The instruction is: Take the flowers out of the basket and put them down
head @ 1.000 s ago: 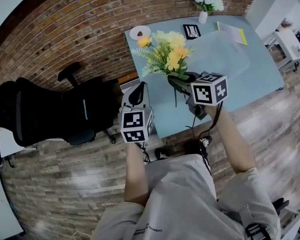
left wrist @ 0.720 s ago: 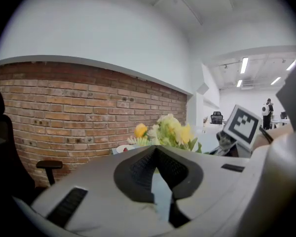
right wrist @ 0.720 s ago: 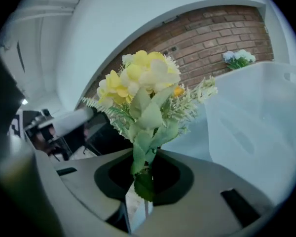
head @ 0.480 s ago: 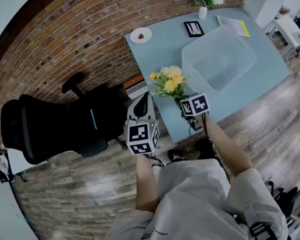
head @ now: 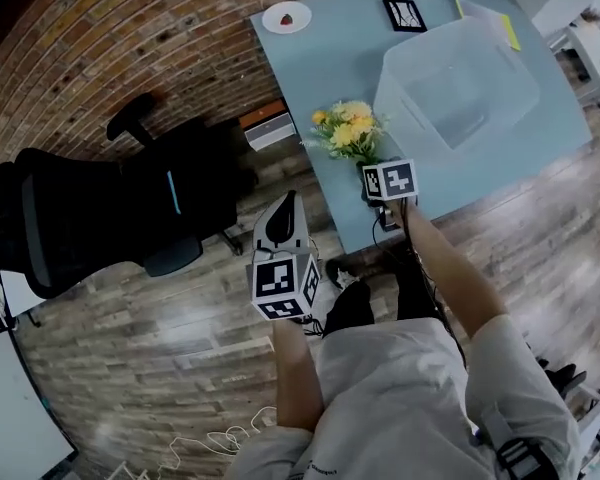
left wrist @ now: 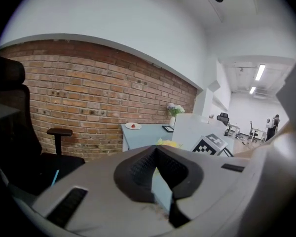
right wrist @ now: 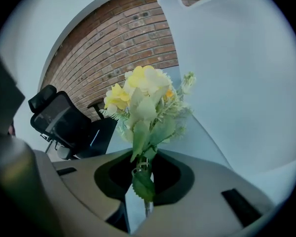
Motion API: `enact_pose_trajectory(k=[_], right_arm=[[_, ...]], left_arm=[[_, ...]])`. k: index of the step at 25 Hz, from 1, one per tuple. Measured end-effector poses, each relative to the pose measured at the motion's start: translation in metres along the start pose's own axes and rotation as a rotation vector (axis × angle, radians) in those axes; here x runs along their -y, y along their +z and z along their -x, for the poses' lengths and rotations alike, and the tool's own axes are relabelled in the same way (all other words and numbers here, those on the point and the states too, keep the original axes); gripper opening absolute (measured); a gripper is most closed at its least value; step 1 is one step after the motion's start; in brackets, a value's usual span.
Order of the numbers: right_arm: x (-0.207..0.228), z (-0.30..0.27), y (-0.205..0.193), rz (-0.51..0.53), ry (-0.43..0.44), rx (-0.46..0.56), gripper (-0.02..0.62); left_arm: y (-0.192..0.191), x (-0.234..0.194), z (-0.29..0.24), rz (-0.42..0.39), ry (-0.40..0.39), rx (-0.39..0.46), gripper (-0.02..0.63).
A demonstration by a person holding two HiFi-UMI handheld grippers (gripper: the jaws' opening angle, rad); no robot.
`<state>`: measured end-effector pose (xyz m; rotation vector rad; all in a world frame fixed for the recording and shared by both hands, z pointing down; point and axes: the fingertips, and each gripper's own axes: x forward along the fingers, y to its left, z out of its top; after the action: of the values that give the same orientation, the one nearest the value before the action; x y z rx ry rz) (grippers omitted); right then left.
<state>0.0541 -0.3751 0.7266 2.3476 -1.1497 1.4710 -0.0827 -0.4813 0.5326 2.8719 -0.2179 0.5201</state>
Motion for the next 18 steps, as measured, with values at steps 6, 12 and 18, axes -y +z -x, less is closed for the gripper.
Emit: enact_pose_trajectory(k=[6, 12, 18], right_arm=[[0.000, -0.009, -0.014, 0.030, -0.024, 0.016, 0.132], [-0.004, 0.017, -0.023, 0.083, -0.046, 0.048, 0.224], [-0.003, 0.098, -0.037, 0.141, -0.111, 0.199, 0.224]], left_arm=[[-0.030, -0.010, 0.020, 0.011, 0.031, -0.033, 0.017], [-0.049, -0.002, 0.041, 0.016, 0.064, -0.030, 0.017], [-0.054, 0.034, 0.077, -0.015, 0.050, -0.006, 0.017]])
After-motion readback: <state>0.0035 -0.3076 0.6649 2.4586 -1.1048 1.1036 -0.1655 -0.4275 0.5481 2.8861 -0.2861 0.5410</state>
